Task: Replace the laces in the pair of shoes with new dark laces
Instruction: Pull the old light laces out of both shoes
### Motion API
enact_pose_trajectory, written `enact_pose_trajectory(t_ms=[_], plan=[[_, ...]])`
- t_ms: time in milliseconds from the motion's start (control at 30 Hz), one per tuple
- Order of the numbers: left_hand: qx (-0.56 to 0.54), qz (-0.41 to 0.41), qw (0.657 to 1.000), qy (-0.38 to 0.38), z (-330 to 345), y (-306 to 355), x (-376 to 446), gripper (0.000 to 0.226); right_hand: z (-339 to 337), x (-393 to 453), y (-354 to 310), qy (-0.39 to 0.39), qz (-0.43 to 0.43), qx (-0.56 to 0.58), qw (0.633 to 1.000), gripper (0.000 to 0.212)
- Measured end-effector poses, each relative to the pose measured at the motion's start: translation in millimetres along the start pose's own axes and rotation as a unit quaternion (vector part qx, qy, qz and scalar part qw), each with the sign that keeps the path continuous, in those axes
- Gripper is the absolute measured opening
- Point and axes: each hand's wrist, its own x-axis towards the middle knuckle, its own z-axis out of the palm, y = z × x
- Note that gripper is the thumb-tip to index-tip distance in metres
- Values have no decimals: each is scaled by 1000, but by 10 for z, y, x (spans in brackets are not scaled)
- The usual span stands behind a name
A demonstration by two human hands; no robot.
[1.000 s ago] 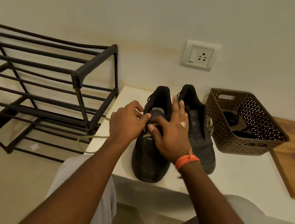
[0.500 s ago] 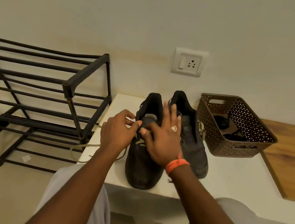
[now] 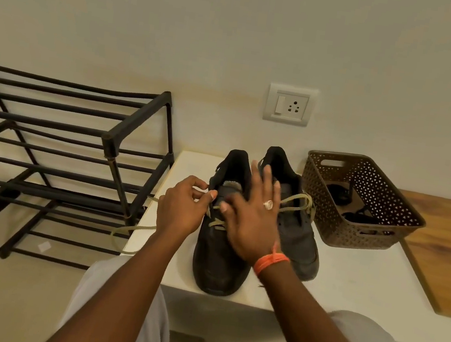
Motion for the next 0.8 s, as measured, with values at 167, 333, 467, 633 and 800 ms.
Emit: enact_pose_trajectory(t_ms=[167,333,467,633,800], plan=[[6,2,1000,5,-5,-21,6,31,-74,74,102,116,108,60,985,13],[32,7,999,13,22,6,8,33,-608,106,627,218,272,105,932,18],[115,141,983,32,54,65,-92,28,-497,4,471,69,172,186,965,39],[238,202,946,-90,123,39,-242,24,-523,11,307,-225,80,247,939,91],[286,220,926,-113,131,58,-253,20,-430,-44,285,-296,91,224,924,88]])
